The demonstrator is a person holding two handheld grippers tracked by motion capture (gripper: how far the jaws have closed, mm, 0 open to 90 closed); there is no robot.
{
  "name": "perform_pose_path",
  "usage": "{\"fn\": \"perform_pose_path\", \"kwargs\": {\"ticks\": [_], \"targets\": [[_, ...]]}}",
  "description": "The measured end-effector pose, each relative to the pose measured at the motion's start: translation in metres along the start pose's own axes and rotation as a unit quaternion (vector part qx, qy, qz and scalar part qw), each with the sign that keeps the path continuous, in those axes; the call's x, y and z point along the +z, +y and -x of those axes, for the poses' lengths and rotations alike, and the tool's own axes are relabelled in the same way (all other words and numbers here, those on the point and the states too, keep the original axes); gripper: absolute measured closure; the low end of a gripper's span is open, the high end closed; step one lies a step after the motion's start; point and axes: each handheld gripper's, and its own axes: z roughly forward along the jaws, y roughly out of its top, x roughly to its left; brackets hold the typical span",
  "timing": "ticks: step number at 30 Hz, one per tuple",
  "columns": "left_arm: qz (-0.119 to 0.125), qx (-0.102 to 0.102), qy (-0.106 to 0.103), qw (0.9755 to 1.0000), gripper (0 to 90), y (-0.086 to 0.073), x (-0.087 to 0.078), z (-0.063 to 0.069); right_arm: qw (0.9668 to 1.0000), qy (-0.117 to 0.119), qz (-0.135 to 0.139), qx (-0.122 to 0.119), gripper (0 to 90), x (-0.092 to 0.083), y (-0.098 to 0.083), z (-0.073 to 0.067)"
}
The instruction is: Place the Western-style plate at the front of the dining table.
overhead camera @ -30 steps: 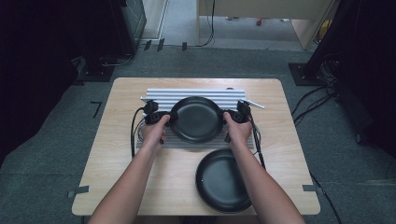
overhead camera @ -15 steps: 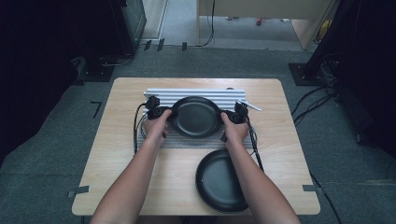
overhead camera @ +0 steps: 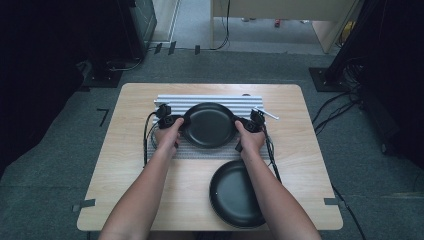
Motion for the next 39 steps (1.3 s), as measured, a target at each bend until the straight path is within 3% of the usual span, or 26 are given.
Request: {"fn": "perform_pose_path", "kwargs": {"ticks": [4, 9, 11, 16, 20, 24, 26, 29, 31, 33, 35, 39], "targets": [[0.001, 0.017, 0.011, 0.9998, 73.1, -0.001, 0.0, 0.004, 0.9999, 0.014, -0.001, 0.004, 75.9, 0.0, 0.001, 0.001], [0.001, 0.046, 0.019, 0.9988, 59.8, -0.002, -0.001, 0.01, 0.9993, 0.006, 0.024, -0.028, 64.4, -0.009, 0.006, -0.002], [0.018, 0.067, 0.045, 0.9966, 56.1, -0.002, -0.006, 0.015, 0.9988, 0.0, 0.025, -0.042, 61.6, -0.015, 0.01, -0.002], [0.043, 0.101, 0.069, 0.9916, 44.6, 0.0, -0.02, 0.027, 0.9953, -0.021, 0.022, -0.093, 58.5, -0.025, 0.013, -0.007], [0.038, 0.123, 0.067, 0.9893, 32.1, -0.004, -0.031, 0.038, 0.9909, -0.034, 0.018, -0.129, 57.0, -0.036, 0.012, -0.015], [0.038, 0.145, 0.064, 0.9866, 19.8, -0.011, -0.042, 0.048, 0.9889, -0.021, 0.02, -0.145, 53.8, -0.048, 0.014, -0.02], [0.039, 0.147, 0.058, 0.9867, 17.5, -0.014, -0.047, 0.05, 0.989, -0.013, 0.017, -0.146, 46.8, -0.053, 0.015, -0.022], [0.041, 0.156, 0.044, 0.986, 15.2, -0.019, -0.055, 0.054, 0.9863, -0.006, 0.006, -0.165, 40.7, -0.06, 0.016, -0.024], [0.04, 0.166, 0.038, 0.9846, 13.8, -0.023, -0.061, 0.055, 0.9854, -0.022, 0.007, -0.169, 39.6, -0.064, 0.016, -0.027], [0.041, 0.174, 0.039, 0.9831, 13.4, -0.028, -0.065, 0.057, 0.9802, -0.042, -0.008, -0.193, 37.0, -0.069, 0.016, -0.028], [0.039, 0.177, 0.039, 0.9826, 13.4, -0.031, -0.07, 0.057, 0.9767, -0.046, -0.015, -0.209, 35.7, -0.075, 0.015, -0.029], [0.047, 0.181, 0.034, 0.9817, 13.4, -0.036, -0.081, 0.056, 0.9772, -0.005, 0.013, -0.212, 34.5, -0.091, 0.009, -0.022]]}}
